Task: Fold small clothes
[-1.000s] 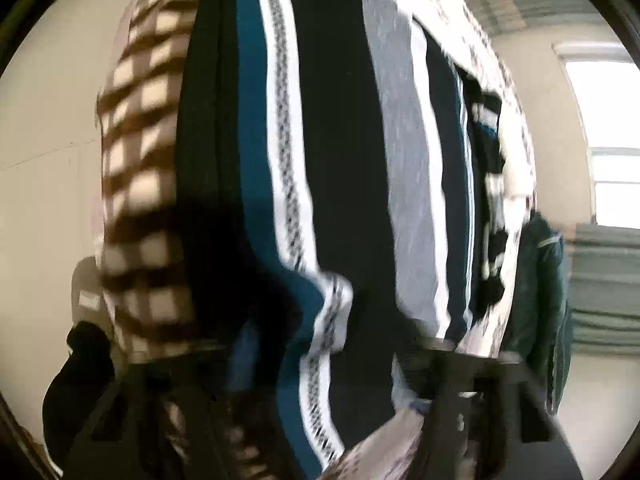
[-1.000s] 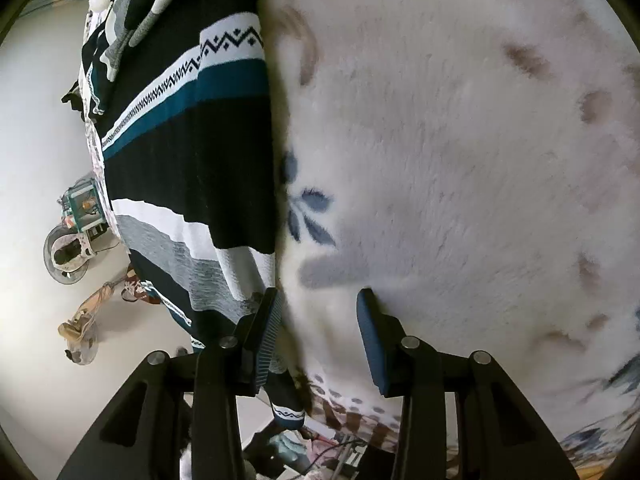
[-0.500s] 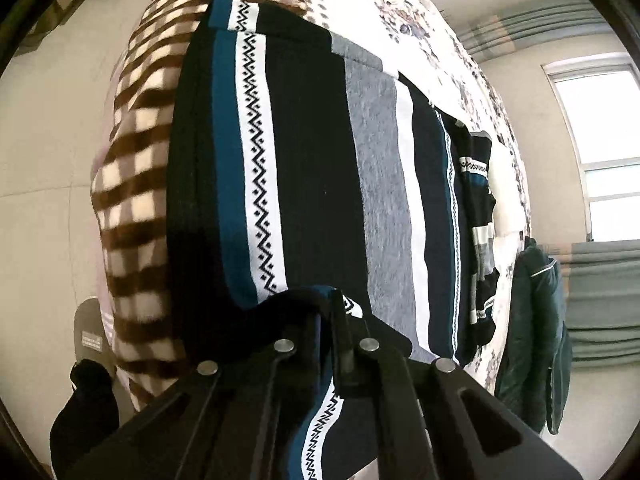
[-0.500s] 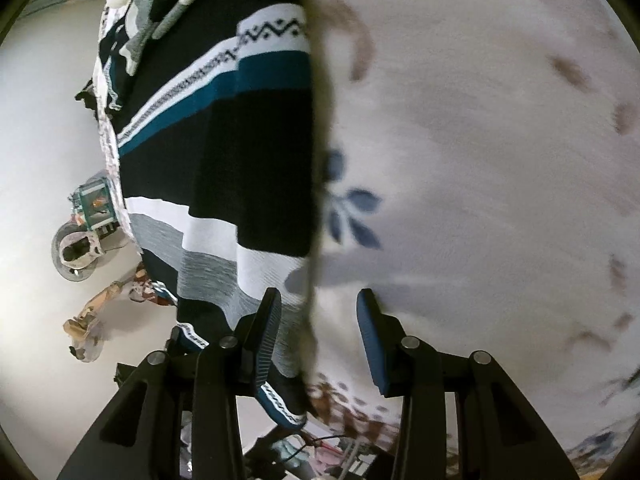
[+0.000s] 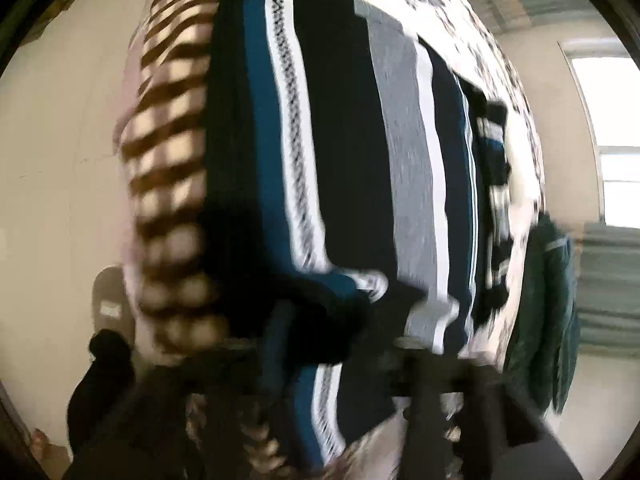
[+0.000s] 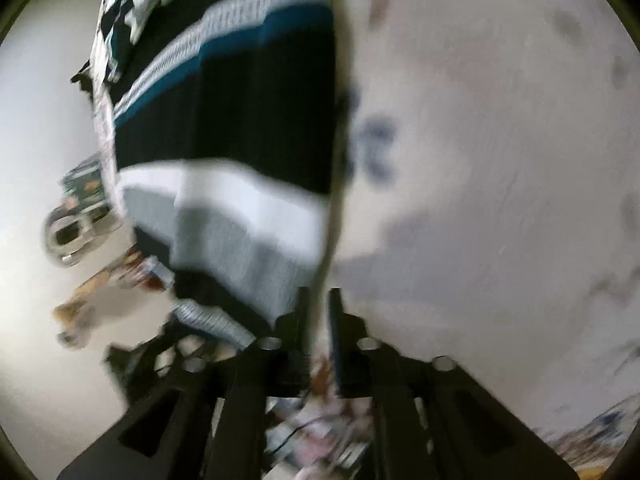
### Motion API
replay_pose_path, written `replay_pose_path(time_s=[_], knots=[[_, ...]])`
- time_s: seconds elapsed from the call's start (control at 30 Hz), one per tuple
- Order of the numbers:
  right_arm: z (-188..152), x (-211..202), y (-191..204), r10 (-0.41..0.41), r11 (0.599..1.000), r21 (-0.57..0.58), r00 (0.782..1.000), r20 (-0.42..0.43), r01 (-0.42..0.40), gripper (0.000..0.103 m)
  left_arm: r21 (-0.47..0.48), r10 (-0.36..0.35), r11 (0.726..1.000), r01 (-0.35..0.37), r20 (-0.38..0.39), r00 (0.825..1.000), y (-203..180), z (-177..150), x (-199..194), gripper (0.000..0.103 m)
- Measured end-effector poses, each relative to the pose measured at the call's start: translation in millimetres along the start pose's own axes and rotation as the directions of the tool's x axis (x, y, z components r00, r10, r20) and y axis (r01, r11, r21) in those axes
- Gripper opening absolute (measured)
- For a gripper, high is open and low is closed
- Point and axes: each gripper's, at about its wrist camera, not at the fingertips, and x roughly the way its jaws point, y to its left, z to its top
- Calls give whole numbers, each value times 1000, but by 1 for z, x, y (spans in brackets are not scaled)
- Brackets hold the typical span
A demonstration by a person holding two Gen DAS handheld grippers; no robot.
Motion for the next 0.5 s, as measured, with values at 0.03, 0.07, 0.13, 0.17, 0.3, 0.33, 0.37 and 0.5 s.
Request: replay_pose_path(time_s=[0.03,0.07,0.13,0.17,0.3,0.33,0.37,0.5], knots=[[-5,3,-2,-3,1000,2,1000,-6,3,47,27,-1,1000,2,-25,1000,-1,-15,-5,60],[-10,6,-4,-20,1000,5,1000,-6,20,48,42,-6,999,8,-50,999,-1,-24,-5,61],[-17,12,-10,-25,999,26,1000,-18,25,48,67,-24,997,35,-155,988,-5,-50,5,61],[-19,13,-14,-22,999,45,1000,-22,23,48,74,-29,996,45,-205,978,-8,-62,13,61],[-20,8,-26,-42,996,80,999,2,41,48,86,-67,991,101,-329,942,-22,-100,52,57],[-18,3,-29,-47,995,88,999,13,45,48,80,-89,990,120,-321,943,-25,-107,57,48],[-17,-2,-33,-52,994,93,998,24,49,48,78,-111,987,141,-310,944,-29,-112,60,0],[-6,-25,-41,-95,992,89,993,73,88,48,174,-85,971,164,-389,917,-46,-144,72,2]])
